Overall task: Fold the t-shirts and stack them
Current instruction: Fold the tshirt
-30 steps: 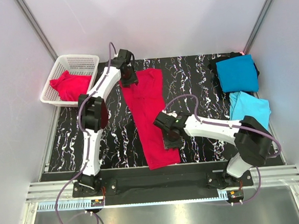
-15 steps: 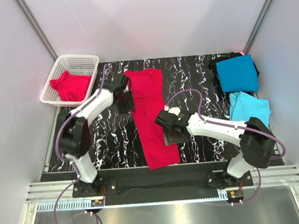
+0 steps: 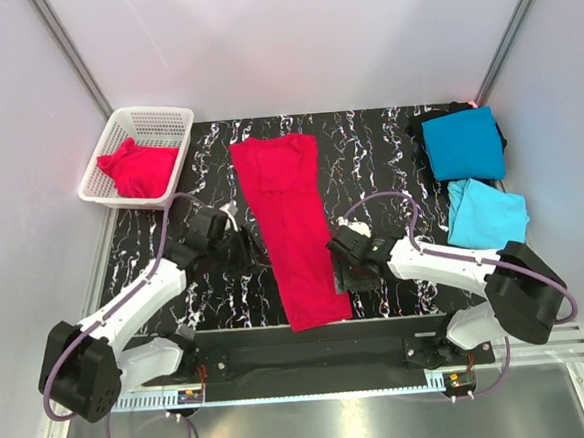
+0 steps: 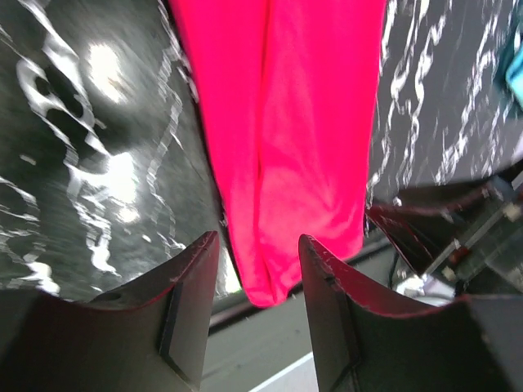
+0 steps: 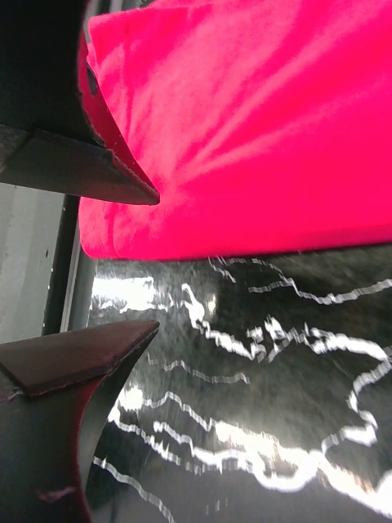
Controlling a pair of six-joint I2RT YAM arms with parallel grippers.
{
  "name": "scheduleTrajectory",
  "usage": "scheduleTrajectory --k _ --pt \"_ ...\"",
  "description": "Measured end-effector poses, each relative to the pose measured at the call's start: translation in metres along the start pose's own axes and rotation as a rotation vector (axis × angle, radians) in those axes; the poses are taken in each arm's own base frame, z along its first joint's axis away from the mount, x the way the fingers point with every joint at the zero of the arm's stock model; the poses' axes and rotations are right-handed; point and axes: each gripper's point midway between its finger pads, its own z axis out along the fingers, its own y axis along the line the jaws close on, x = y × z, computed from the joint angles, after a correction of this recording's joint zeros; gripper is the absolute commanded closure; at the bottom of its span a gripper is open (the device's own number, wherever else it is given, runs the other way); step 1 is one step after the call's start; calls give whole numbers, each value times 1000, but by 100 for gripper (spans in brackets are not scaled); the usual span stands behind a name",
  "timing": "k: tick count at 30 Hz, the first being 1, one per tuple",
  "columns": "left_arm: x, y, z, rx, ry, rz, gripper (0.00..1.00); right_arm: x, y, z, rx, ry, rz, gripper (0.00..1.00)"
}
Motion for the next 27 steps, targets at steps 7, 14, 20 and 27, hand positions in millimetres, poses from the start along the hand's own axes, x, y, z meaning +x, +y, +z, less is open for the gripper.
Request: scheduleTrajectory --k 7,14,20,27 --pt "50 12 26 33 86 -36 51 8 11 4 -90 14 11 35" --pt "107 19 50 56 219 -77 51 16 11 -1 -150 4 34 36" --pt "118 0 53 108 237 -69 51 28 7 -1 -174 22 63 37" --pt "142 -12 58 113 296 -91 51 39 9 3 -200 58 83 38"
